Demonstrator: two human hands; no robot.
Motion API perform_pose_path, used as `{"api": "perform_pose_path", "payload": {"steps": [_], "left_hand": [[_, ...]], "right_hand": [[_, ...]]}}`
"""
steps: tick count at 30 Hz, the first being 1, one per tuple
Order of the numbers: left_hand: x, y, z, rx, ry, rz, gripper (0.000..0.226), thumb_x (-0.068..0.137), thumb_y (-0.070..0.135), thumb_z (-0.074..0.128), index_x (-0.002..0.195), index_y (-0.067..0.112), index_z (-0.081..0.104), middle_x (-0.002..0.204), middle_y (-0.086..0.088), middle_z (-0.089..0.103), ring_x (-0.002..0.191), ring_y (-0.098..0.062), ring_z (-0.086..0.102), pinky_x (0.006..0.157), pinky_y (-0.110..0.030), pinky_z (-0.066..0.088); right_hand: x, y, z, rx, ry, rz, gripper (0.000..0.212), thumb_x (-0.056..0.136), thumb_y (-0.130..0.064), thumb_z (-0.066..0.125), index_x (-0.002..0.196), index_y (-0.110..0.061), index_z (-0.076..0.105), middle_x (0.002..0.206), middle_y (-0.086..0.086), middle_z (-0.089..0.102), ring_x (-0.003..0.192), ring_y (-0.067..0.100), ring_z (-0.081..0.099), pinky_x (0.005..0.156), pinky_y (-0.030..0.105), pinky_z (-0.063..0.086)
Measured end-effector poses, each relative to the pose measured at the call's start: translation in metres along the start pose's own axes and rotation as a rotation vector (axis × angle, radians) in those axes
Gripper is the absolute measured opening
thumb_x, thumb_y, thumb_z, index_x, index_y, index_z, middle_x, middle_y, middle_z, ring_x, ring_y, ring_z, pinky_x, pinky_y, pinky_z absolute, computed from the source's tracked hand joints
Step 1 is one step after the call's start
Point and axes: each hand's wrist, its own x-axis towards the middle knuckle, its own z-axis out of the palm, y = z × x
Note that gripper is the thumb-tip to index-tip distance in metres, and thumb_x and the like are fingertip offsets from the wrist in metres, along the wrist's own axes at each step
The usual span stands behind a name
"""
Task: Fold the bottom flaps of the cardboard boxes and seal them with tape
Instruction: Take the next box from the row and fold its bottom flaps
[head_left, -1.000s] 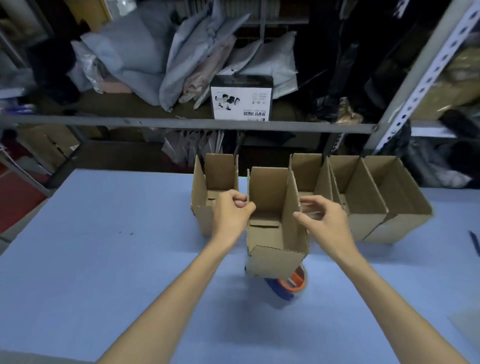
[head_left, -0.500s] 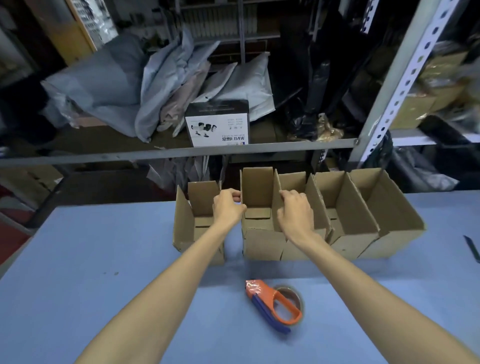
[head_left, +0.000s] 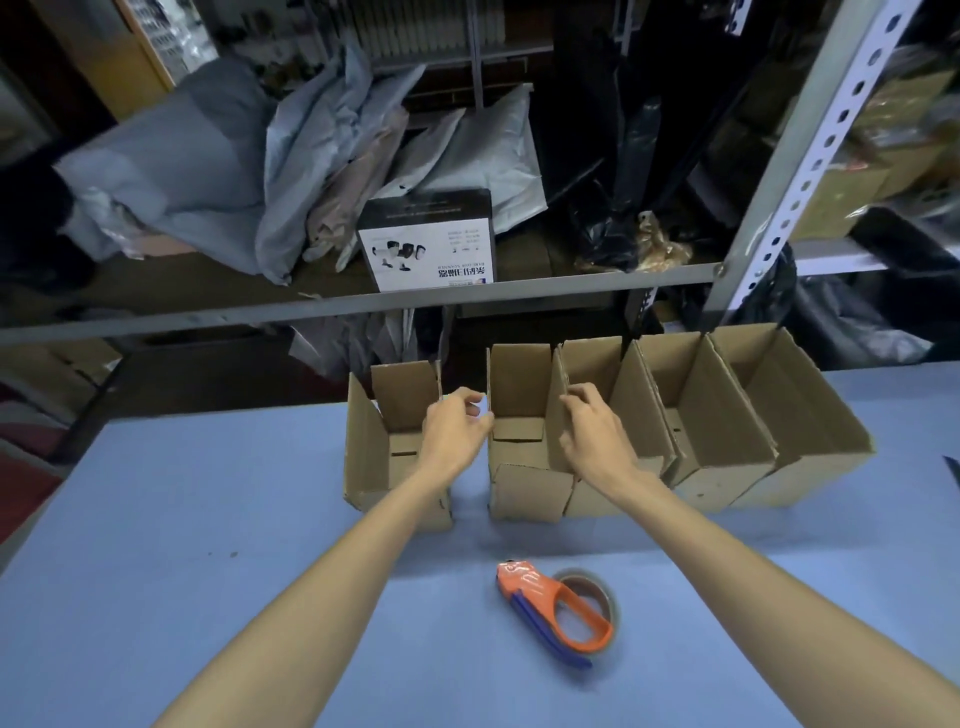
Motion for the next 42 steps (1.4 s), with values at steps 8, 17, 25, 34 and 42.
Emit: {"api": "perform_pose_path", "payload": {"steps": [8, 17, 25, 34, 42], "left_hand": [[-0.050, -0.065, -0.043, 0.290, -0.010, 0.111, 0.038, 0.081, 0.046, 0.070, 0.109, 0.022, 0.064, 0.105, 0.009, 0.066, 0.097, -0.008, 0.062, 0.086, -0.033, 0.052], [-0.082, -0.093, -0.058, 0.505, 0.110, 0.170, 0.032, 0.071, -0.015, 0.045, 0.084, 0.009, 0.061, 0.087, -0.004, 0.065, 0.084, -0.028, 0.060, 0.070, -0.043, 0.047], [-0.098, -0.073, -0.163, 0.550, -0.078, 0.228, 0.040, 0.074, -0.016, 0.047, 0.062, 0.021, 0.038, 0.071, 0.007, 0.051, 0.069, -0.003, 0.064, 0.055, -0.025, 0.035], [-0.121, -0.061, -0.196, 0.495, -0.380, 0.226, 0.011, 0.081, 0.009, 0.073, 0.083, 0.014, 0.063, 0.083, -0.002, 0.061, 0.083, -0.021, 0.056, 0.069, -0.035, 0.044], [-0.158, -0.081, -0.164, 0.119, 0.074, 0.102, 0.064, 0.078, 0.048, 0.072, 0.135, 0.028, 0.049, 0.131, 0.014, 0.049, 0.120, -0.003, 0.044, 0.100, -0.026, 0.036]], "right_hand": [[-0.023, -0.014, -0.001, -0.063, 0.145, -0.150, 0.042, 0.085, -0.005, 0.059, 0.127, 0.000, 0.054, 0.124, 0.012, 0.052, 0.112, 0.027, 0.049, 0.086, 0.033, 0.046], [-0.073, -0.056, 0.017, 0.016, 0.014, -0.421, 0.043, 0.079, 0.005, 0.060, 0.121, -0.001, 0.057, 0.121, 0.015, 0.053, 0.109, 0.031, 0.052, 0.084, 0.038, 0.050], [-0.079, -0.125, 0.023, 0.173, -0.156, -0.685, 0.094, 0.074, -0.008, 0.077, 0.150, -0.020, 0.023, 0.150, 0.003, 0.029, 0.137, 0.017, 0.026, 0.109, 0.021, 0.023], [-0.088, -0.169, 0.019, 0.500, -0.195, -0.649, 0.032, 0.071, -0.022, 0.081, 0.095, -0.015, 0.062, 0.092, -0.008, 0.061, 0.089, 0.015, 0.054, 0.078, 0.032, 0.044], [-0.100, -0.164, 0.032, 0.915, -0.079, -0.202, 0.014, 0.080, -0.007, 0.070, 0.073, -0.006, 0.058, 0.066, -0.001, 0.054, 0.066, 0.012, 0.048, 0.064, 0.032, 0.039]]}}
